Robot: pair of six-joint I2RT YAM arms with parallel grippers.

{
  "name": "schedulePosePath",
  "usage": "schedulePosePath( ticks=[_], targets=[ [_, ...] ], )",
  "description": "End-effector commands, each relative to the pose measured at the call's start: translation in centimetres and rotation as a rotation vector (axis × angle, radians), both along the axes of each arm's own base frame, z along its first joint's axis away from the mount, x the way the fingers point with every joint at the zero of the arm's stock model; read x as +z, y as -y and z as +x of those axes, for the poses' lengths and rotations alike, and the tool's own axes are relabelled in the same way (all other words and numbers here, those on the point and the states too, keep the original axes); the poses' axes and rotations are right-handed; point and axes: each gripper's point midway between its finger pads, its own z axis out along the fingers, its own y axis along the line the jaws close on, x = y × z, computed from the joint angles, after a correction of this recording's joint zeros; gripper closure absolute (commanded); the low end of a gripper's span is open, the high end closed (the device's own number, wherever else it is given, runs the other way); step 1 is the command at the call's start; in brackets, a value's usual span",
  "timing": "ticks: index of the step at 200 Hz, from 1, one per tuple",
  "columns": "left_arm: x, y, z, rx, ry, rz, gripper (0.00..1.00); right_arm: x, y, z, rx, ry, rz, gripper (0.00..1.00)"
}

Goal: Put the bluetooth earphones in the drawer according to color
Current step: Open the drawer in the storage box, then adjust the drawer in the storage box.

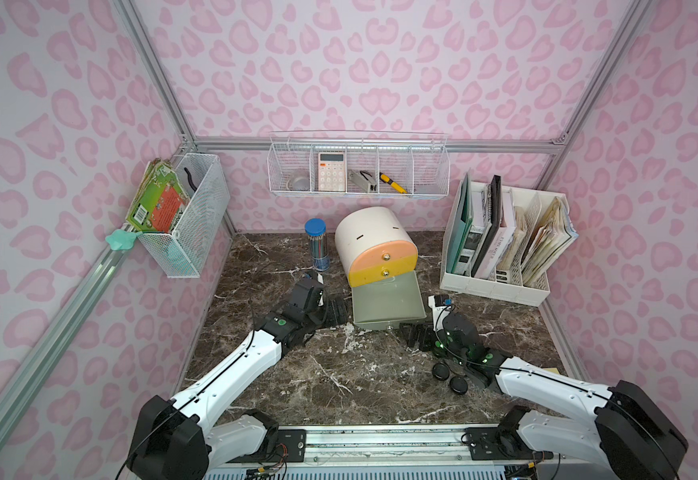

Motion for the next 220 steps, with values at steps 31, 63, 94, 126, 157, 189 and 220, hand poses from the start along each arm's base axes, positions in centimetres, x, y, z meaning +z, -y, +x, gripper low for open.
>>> schedulePosePath(
  ticks=[31,63,94,126,157,189,220],
  targets=[
    [-1.1,2.5,0.9,-0.093,0.008,-0.053,0.11,-2.1,2.3,-0.6,0.028,-0.066,-0.094,0.02],
    [-1.7,2.9,0.9,-0.110,-0.004,-0.043,0.11,-1.8,3.6,-0.3,0.001,-0.032,-0.057,0.12],
    [-1.8,2.9,0.9,-0.111,-0.005,-0.034,0.11,-2.5,4.6,0.3,-0.025,-0.057,-0.048,0.21],
    [-1.8,2.8,1.0,-0.109,-0.006,-0.025,0.11,-3.0,4.4,1.1,-0.024,-0.078,-0.045,0.26],
    [-2.1,2.8,1.0,-0.109,-0.015,-0.018,0.11,-3.3,4.3,2.3,-0.021,-0.095,-0.052,0.31],
    [-2.2,2.9,1.1,-0.113,-0.019,-0.019,0.11,-3.2,3.9,3.7,-0.014,-0.096,-0.049,0.36],
    [-2.3,2.9,1.1,-0.113,-0.022,-0.018,0.11,-3.1,3.4,4.5,0.000,-0.092,-0.041,0.38]
  ],
)
